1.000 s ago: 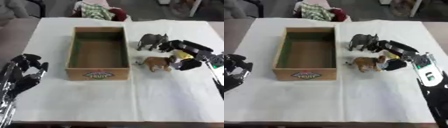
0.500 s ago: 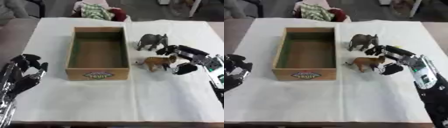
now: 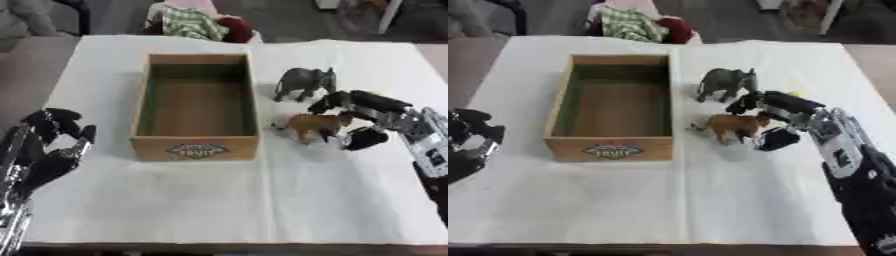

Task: Pick up objects on the table and place them in the box.

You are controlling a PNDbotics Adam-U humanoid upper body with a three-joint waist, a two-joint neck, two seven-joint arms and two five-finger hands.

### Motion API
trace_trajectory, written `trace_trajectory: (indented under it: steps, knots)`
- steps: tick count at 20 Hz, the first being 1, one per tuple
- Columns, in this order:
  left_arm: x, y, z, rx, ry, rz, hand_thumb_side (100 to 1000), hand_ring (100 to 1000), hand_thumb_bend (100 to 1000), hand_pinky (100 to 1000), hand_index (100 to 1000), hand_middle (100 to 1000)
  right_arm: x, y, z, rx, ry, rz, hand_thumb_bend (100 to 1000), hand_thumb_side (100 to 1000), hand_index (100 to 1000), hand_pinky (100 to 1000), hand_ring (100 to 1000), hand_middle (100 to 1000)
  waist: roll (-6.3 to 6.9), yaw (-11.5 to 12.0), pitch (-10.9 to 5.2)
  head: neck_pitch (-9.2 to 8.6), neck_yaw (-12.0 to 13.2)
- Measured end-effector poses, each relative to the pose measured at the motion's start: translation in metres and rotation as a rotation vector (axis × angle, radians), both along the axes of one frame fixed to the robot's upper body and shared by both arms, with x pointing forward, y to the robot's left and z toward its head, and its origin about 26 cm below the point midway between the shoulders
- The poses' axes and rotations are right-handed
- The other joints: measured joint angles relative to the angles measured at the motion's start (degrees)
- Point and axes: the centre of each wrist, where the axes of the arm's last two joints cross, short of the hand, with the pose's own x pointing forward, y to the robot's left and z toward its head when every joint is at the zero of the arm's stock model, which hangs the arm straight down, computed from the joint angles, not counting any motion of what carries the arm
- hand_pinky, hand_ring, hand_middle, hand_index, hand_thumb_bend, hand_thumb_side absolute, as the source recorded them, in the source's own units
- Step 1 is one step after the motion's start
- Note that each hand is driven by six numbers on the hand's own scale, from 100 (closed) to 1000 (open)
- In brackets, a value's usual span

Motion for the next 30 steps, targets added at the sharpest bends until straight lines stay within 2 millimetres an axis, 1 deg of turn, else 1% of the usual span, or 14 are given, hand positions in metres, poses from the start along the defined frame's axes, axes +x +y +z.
trace_trajectory:
  steps: [4,7,9,13,14,15,19,21,22,23,27,28,29,30]
  knots:
    - [0.000,0.000,0.000,0.000,0.000,0.000,100,490,319,752,625,448,0.001,0.001,-0.002,-0.020,-0.002,0.002,100,355,862,798,753,704,0.01,0.00,0.00,0.00,-0.01]
    - [0.000,0.000,0.000,0.000,0.000,0.000,100,490,319,752,625,448,0.002,0.003,-0.003,-0.037,-0.002,0.002,100,363,832,753,689,646,0.01,0.00,0.00,0.00,-0.03]
    - [0.000,0.000,0.000,0.000,0.000,0.000,100,490,319,752,625,448,0.002,0.003,-0.004,-0.044,-0.004,0.002,100,364,771,718,621,575,0.01,0.00,-0.01,0.00,-0.04]
    - [0.000,0.000,0.000,0.000,0.000,-0.001,100,490,317,752,625,448,0.003,0.003,-0.004,-0.051,-0.021,0.008,100,363,671,692,560,490,0.01,0.00,-0.03,0.00,-0.04]
    - [0.000,0.000,0.000,0.000,0.000,-0.001,100,490,317,752,625,448,0.003,0.003,-0.002,-0.051,-0.029,0.011,100,363,665,691,556,485,0.01,0.01,-0.04,0.00,-0.04]
    - [0.000,0.000,0.000,0.000,0.001,-0.002,100,490,316,753,625,448,0.004,0.004,-0.001,-0.050,-0.037,0.015,100,362,622,677,518,444,0.01,0.02,-0.04,-0.01,-0.04]
    - [0.000,-0.001,0.000,0.000,0.001,-0.003,100,490,314,753,625,448,0.007,0.005,0.006,-0.043,-0.071,0.027,100,351,571,653,472,390,-0.01,0.08,-0.16,-0.01,-0.04]
    - [0.000,-0.001,0.000,0.000,0.002,-0.005,100,490,316,752,625,448,0.009,0.008,0.012,-0.038,-0.092,0.037,100,347,567,650,468,384,-0.01,0.13,-0.19,-0.01,-0.04]
    - [0.000,-0.001,0.000,0.000,0.002,-0.005,100,490,317,752,625,448,0.011,0.010,0.016,-0.034,-0.103,0.044,100,468,568,650,467,383,-0.01,0.15,-0.22,-0.01,-0.04]
    - [0.000,-0.001,0.000,-0.001,0.002,-0.005,100,490,316,753,625,447,0.013,0.013,0.021,-0.028,-0.117,0.052,100,351,569,651,468,384,-0.01,0.16,-0.28,-0.01,-0.04]
    - [0.000,-0.001,0.000,-0.001,0.002,-0.006,100,490,316,752,625,447,0.022,0.027,0.052,-0.008,-0.194,0.089,100,375,575,659,472,390,-0.05,0.28,-0.37,-0.01,-0.04]
    - [0.000,-0.001,0.000,-0.001,0.003,-0.006,100,490,314,753,625,448,0.025,0.032,0.061,-0.001,-0.216,0.102,100,450,576,663,474,393,-0.10,0.40,-0.39,-0.01,-0.04]
    - [0.000,-0.001,0.000,0.000,0.003,-0.006,100,490,316,752,625,447,0.027,0.037,0.070,0.005,-0.238,0.115,100,394,577,664,475,394,-0.16,0.58,-0.40,-0.01,-0.04]
    - [0.000,-0.001,-0.001,0.000,0.004,-0.007,100,490,316,752,625,447,0.029,0.044,0.079,0.010,-0.262,0.132,100,398,578,665,475,395,-0.23,0.72,-0.44,-0.01,-0.05]
